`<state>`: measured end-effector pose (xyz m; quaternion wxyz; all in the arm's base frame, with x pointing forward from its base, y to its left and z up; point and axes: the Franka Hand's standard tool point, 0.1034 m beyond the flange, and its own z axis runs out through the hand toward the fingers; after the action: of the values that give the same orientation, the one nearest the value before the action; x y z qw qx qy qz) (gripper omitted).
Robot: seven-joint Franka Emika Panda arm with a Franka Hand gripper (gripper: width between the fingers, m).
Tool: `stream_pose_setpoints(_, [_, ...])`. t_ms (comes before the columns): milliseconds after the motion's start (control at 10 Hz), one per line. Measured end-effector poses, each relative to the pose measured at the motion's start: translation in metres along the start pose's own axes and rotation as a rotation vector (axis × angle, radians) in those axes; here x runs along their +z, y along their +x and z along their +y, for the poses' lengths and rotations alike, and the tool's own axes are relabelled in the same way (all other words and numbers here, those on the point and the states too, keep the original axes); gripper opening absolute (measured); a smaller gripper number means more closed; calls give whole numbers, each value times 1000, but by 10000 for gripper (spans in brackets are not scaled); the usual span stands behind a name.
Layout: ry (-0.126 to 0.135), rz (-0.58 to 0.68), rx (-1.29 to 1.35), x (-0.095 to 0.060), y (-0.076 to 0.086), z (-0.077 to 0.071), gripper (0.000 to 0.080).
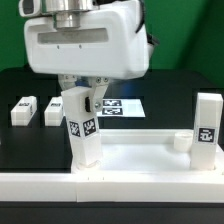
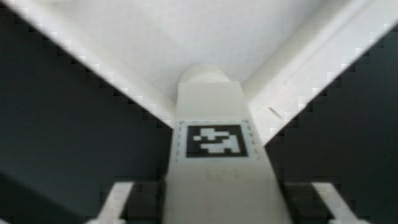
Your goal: Assemble desk
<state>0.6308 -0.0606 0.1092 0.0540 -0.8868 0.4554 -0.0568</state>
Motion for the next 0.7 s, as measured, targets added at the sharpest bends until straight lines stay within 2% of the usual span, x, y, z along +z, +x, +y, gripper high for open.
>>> stream_pose_setpoints(300, [-40,-42,500,1,0,-7,288])
stream_pose_setpoints(400, [-45,-39,686,3,-3,-10,288])
stream_pose_setpoints(500, [-31,-27,861,5,-7,-13,289])
stream_pose_setpoints(600, [-17,-23,899,4,-8,-14,291])
stream_pose_setpoints(700, [-18,-25,908,4,-8,-14,291])
